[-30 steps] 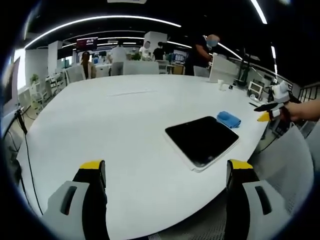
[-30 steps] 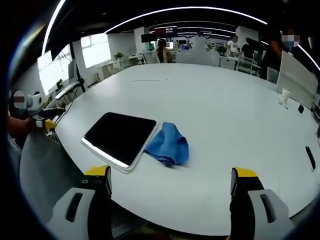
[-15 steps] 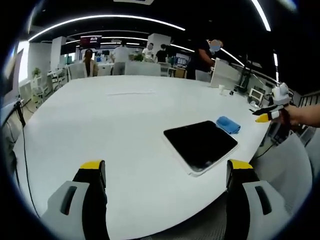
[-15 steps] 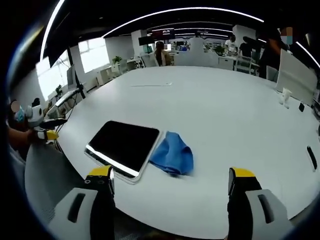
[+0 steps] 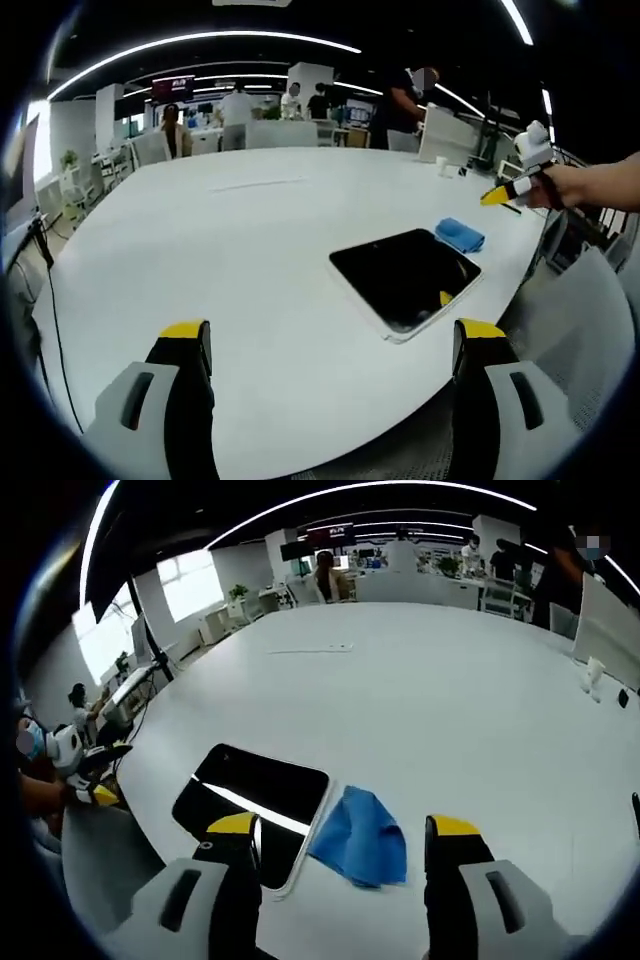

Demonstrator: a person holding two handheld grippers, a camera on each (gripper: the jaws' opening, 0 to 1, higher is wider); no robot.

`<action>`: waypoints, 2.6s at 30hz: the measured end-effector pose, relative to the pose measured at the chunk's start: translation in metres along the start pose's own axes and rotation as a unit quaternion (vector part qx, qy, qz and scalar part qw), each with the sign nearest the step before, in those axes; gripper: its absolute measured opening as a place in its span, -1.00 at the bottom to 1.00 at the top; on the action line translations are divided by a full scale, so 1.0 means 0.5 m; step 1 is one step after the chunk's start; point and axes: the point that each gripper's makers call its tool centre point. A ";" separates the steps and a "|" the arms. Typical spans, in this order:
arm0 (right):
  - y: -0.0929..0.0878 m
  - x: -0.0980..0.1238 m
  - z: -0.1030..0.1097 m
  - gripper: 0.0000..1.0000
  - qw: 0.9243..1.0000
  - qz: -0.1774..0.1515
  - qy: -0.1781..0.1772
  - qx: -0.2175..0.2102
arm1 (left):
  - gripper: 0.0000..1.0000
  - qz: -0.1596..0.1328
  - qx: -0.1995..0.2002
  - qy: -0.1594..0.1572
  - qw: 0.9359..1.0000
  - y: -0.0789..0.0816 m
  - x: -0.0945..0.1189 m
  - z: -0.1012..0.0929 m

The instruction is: Wipe the mirror surface with the cleaning cloth until all visible marks leave the cleaned area.

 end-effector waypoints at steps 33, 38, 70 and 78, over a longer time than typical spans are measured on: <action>-0.079 -0.141 -0.054 -0.92 0.982 0.150 -0.112 0.028 | 0.89 0.012 -0.013 -0.017 1.000 -0.011 -0.005 -0.007; -0.077 -0.133 -0.046 -0.94 0.981 0.160 -0.103 -0.022 | 0.92 0.008 -0.016 -0.024 1.000 -0.008 -0.007 -0.013; -0.008 -0.187 0.090 -0.80 0.987 0.145 -0.069 -0.026 | 0.94 0.012 -0.008 -0.047 0.999 -0.012 -0.011 -0.028; -0.016 -0.208 0.088 -0.93 0.985 0.156 -0.073 0.014 | 0.94 0.013 -0.008 -0.050 0.999 -0.013 -0.010 -0.029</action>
Point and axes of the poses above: the point that each gripper's makers call its tool centre point, and the gripper's own axes: x roughly backward along the fingers, z roughly to its left, y roughly out of its top, and after that the axes turned 3 degrees about -y, right-handed
